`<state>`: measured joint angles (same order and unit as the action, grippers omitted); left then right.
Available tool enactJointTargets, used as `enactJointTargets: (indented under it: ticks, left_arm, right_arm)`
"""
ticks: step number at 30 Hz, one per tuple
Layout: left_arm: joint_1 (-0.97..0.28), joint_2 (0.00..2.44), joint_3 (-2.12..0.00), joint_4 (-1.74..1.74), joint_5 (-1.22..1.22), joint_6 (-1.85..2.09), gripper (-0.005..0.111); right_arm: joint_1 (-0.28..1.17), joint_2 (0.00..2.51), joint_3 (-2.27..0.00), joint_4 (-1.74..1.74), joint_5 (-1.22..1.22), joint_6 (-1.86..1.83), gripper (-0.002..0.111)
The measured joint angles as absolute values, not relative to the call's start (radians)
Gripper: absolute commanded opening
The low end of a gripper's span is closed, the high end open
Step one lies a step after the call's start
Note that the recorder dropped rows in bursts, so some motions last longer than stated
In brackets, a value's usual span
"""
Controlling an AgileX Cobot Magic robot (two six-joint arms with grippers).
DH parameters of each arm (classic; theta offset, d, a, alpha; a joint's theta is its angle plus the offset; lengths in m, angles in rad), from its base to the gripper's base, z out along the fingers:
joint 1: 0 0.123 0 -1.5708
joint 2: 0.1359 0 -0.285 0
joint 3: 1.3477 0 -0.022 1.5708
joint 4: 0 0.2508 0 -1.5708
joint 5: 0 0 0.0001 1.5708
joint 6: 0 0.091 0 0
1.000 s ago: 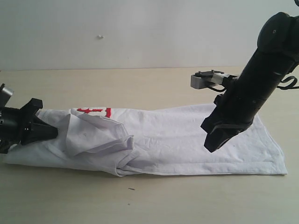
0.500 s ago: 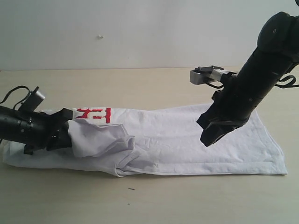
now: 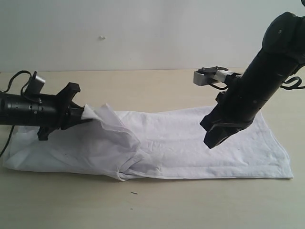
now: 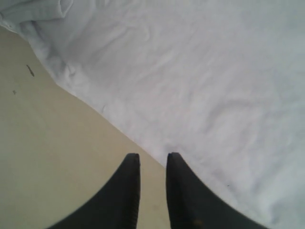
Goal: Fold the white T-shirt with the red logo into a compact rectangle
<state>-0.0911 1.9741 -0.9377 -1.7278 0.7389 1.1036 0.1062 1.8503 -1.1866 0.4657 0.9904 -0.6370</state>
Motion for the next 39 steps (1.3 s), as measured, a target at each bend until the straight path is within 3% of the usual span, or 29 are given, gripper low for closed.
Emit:
enactJointTargets:
  ticks: [15, 22, 26, 33, 39]
  left_arm:
    - [-0.046, 2.043, -1.079, -1.736, 0.605, 1.051, 0.003]
    - [0.059, 2.006, -1.081, -1.606, 0.886, 1.106, 0.003]
    - [0.006, 2.006, -1.061, -1.521, 0.902, 1.102, 0.003]
    - [-0.146, 2.006, -1.018, -1.46, 0.638, 1.099, 0.003]
    - [-0.191, 2.006, -1.015, -1.375, 0.418, 1.088, 0.003]
  right_arm:
    - [0.106, 1.85, -1.187, 0.468, 0.962, -0.639, 0.022]
    - [0.106, 1.85, -1.187, 0.471, 0.919, -0.639, 0.022]
    - [0.106, 1.85, -1.187, 0.474, 0.917, -0.639, 0.022]
    - [0.106, 1.85, -1.187, 0.474, 0.955, -0.641, 0.022]
    - [0.106, 1.85, -1.187, 0.474, 0.972, -0.641, 0.022]
